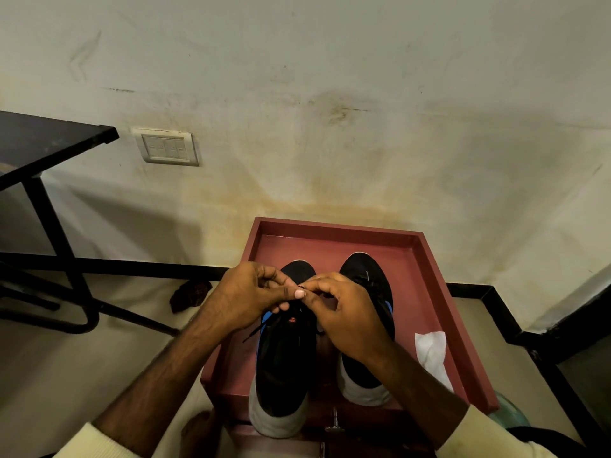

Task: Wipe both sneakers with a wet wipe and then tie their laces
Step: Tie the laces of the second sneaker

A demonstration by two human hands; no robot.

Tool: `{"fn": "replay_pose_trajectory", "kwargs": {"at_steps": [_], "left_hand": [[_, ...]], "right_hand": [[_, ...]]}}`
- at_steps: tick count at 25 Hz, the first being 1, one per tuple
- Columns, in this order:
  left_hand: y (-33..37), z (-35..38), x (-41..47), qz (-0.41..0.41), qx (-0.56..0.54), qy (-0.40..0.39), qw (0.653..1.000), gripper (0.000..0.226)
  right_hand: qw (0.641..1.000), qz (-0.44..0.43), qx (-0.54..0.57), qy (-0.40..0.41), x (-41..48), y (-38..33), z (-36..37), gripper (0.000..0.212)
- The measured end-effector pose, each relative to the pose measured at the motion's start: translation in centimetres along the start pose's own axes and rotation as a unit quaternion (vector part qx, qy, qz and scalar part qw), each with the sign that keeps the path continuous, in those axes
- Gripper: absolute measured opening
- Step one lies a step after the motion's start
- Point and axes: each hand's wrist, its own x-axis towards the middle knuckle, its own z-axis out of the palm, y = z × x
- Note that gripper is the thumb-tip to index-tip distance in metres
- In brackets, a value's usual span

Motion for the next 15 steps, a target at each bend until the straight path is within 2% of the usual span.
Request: {"fn": "replay_pose_trajectory", "kwargs": {"at_steps": [4,7,10,12,15], "left_hand": [[-0.42,-0.05,0.20,-0.019,-0.032,0.006,0.999,0.037],[-0.59,-0.08,0.43,-0.041,-0.062,0.001,0.997,0.042],[-0.60,-0.03,0.56,-0.059,-0.081,0.000,0.995,0.042],[-0.72,0.03,0.65,-0.073,-0.087,-0.003,0.994,0.039],[-0.95,0.15,0.65,-0.086,-0.086,-0.014,0.992,0.042]], "right_hand": [[0.992,0.059,0.078,-0.084,0.51,0.19,0.04,0.022],[0.980,0.085,0.145,-0.107,0.63,0.00,-0.12,0.024],[0.969,0.088,0.193,-0.129,0.41,0.00,-0.32,0.019],[0.974,0.069,0.176,-0.123,0.17,-0.11,-0.40,0.014],[0.997,0.006,0.048,-0.060,-0.14,-0.20,-0.13,0.012]]}}
